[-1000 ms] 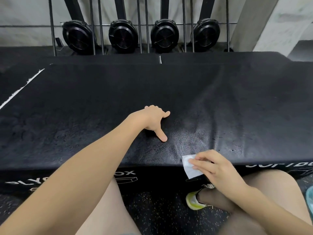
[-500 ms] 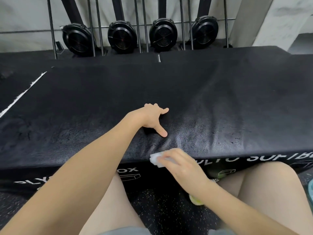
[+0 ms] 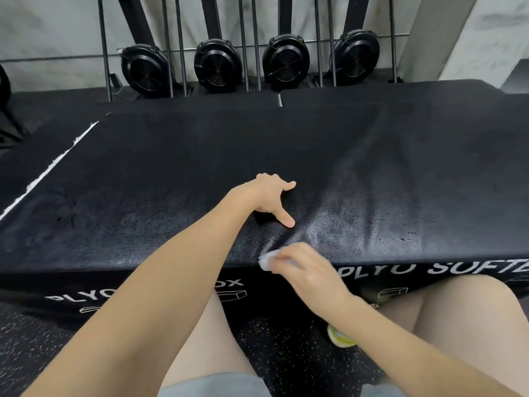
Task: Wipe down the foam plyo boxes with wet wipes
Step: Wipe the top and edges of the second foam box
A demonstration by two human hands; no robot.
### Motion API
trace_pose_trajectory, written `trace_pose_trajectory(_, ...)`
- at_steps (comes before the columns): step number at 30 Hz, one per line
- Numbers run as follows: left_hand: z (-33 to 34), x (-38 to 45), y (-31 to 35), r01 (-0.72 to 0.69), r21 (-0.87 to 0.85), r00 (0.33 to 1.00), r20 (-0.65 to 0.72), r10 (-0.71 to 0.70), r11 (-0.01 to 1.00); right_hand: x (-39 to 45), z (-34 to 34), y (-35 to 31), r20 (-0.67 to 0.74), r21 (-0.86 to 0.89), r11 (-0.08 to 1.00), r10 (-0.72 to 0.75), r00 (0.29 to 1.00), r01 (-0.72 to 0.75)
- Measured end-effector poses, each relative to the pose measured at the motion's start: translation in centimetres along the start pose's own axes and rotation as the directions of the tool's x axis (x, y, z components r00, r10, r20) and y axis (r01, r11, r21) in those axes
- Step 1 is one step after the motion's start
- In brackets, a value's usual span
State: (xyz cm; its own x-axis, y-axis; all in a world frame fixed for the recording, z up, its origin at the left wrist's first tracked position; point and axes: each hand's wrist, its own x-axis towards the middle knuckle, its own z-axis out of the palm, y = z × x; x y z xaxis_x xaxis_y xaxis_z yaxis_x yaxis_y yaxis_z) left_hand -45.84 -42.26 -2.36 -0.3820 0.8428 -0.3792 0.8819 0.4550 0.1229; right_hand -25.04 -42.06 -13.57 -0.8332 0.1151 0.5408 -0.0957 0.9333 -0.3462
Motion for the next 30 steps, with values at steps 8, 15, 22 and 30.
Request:
trace_pose_trajectory(8,0.7,-1.7,-0.8,-0.053,-0.054,0.998,-0.033,0.051,0.997,4.0,4.1,-3.9,0.058,0.000,0.996,-0.088,0.994,0.088)
trace_pose_trajectory(15,0.9,-8.2,-7.4,-0.005,-0.103,1.000,0.021,0.007,0.995,0.5,1.0,0.6,0.010,-0.094,0.992,-0.078,0.997,0.079)
trace_pose_trajectory(22,2.6,-13.8,-14.6,0.245,-0.036,0.968,0.073,-0.242,0.969,2.7,2.4,-2.3,-0.030,-0.044,0.992,-0.116,0.993,0.115)
trace_pose_trajectory(30,2.4,-15.2,-18.6,0.257,-0.025,0.967,0.010,-0.256,0.966,9.2,9.1,-9.1,0.126,0.006,0.979,-0.204,0.971,0.205)
